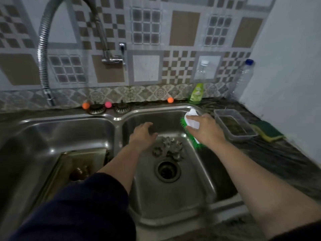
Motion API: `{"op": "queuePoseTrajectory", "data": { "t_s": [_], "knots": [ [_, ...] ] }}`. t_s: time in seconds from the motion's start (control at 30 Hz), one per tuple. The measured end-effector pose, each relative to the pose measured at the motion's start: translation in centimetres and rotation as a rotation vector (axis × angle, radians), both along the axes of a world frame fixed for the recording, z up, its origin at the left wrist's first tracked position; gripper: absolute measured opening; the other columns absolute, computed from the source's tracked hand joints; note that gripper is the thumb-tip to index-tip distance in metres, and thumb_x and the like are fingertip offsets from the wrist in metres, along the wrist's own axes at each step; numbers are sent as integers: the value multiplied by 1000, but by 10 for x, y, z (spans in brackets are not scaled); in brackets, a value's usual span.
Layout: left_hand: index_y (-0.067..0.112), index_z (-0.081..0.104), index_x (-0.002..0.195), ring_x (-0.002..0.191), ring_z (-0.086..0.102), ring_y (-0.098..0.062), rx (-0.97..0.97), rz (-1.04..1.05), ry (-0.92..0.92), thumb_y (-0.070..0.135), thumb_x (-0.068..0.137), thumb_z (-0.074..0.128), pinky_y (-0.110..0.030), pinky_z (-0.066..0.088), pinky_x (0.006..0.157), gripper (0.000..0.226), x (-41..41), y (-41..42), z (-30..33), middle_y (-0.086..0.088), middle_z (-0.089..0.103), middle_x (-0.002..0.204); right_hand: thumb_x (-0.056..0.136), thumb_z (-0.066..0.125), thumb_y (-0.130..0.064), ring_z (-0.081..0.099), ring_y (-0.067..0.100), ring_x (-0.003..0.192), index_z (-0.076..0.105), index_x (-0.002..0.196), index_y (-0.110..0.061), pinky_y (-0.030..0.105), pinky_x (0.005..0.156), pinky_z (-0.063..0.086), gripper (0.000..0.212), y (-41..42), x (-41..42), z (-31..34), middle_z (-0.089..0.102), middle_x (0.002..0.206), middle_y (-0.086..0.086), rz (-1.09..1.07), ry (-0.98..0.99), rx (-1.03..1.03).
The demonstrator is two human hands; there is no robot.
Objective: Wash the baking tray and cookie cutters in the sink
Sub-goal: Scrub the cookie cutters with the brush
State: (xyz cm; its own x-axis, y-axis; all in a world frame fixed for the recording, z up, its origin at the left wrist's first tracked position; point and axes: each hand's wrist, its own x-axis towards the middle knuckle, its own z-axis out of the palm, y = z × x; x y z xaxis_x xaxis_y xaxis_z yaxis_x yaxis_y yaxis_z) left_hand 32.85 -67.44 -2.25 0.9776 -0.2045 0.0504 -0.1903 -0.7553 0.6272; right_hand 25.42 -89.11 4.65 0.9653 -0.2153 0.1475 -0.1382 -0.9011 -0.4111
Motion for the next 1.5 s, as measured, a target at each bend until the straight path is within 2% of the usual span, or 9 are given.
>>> {"op": "queuePoseTrajectory", "data": {
  "t_s": [0.23, 0.37, 0.6, 0.87, 0.97, 1.17, 1.27, 1.37, 1.5],
  "knots": [
    [23, 49, 134, 124, 50, -28, 63, -45, 219, 41, 83, 63, -39, 43, 102, 55, -10, -84, -58, -4, 51, 136, 87, 61, -43, 55, 31, 111, 56, 130, -39, 40, 91, 47, 44, -103, 18, 7, 50, 124, 10, -101, -46, 4],
    [20, 33, 146, 133, 40, -27, 234, -107, 230, 44, 80, 70, -36, 37, 107, 80, -6, -114, -97, -6, 35, 151, 89, 58, -48, 56, 34, 107, 55, 131, -40, 44, 91, 48, 43, -157, 41, 7, 49, 122, 12, -166, -18, -17],
    [28, -3, 153, 147, 4, -22, 417, -73, 302, 31, 93, 55, -45, 19, 117, 84, -1, -136, -142, 4, 2, 160, 91, 54, -43, 52, 34, 117, 55, 129, -42, 40, 92, 45, 38, -188, 58, -35, 39, 143, 8, -114, 145, -72],
    [27, 37, 140, 135, 32, -20, 689, -13, 138, 36, 95, 50, -38, 30, 106, 48, -12, -148, -136, 3, 38, 144, 92, 55, -40, 53, 34, 115, 53, 131, -39, 38, 91, 45, 39, -195, 59, -47, 35, 144, 9, -96, 113, -54],
    [20, 34, 141, 129, 42, -23, 541, 57, 211, 40, 95, 49, -38, 36, 101, 53, -12, -153, -127, -2, 47, 139, 91, 55, -42, 54, 33, 114, 54, 131, -40, 39, 90, 46, 40, -195, 57, -42, 36, 143, 7, -88, 111, -33],
    [17, 48, 126, 96, 63, -21, -315, 194, 275, 34, 94, 55, -30, 47, 81, 37, 3, -154, -91, 2, 65, 98, 90, 55, -46, 56, 26, 100, 52, 132, -40, 35, 79, 47, 42, -178, 51, -3, 44, 124, 4, -17, -28, 31],
    [22, 47, 126, 85, 63, -16, -533, 170, 286, 29, 97, 52, -26, 46, 67, 31, 5, -152, -69, 4, 66, 94, 89, 57, -46, 52, 17, 92, 52, 132, -40, 31, 74, 45, 44, -144, 44, 11, 45, 115, 1, 110, -117, 76],
    [18, 45, 130, 76, 59, -15, -739, 216, 366, 26, 98, 50, -25, 45, 61, 33, -2, -148, -42, -7, 63, 102, 87, 60, -45, 53, 20, 99, 54, 130, -42, 32, 82, 46, 44, -101, 35, 6, 47, 116, 2, 249, -79, 85],
    [15, 44, 126, 64, 55, -11, -788, 98, 421, 18, 103, 38, -19, 45, 52, 24, -21, -137, -16, 0, 58, 86, 86, 58, -45, 53, 23, 111, 56, 128, -44, 34, 93, 44, 42, -55, 34, -17, 51, 122, 5, 310, -22, 48]
  ]
}}
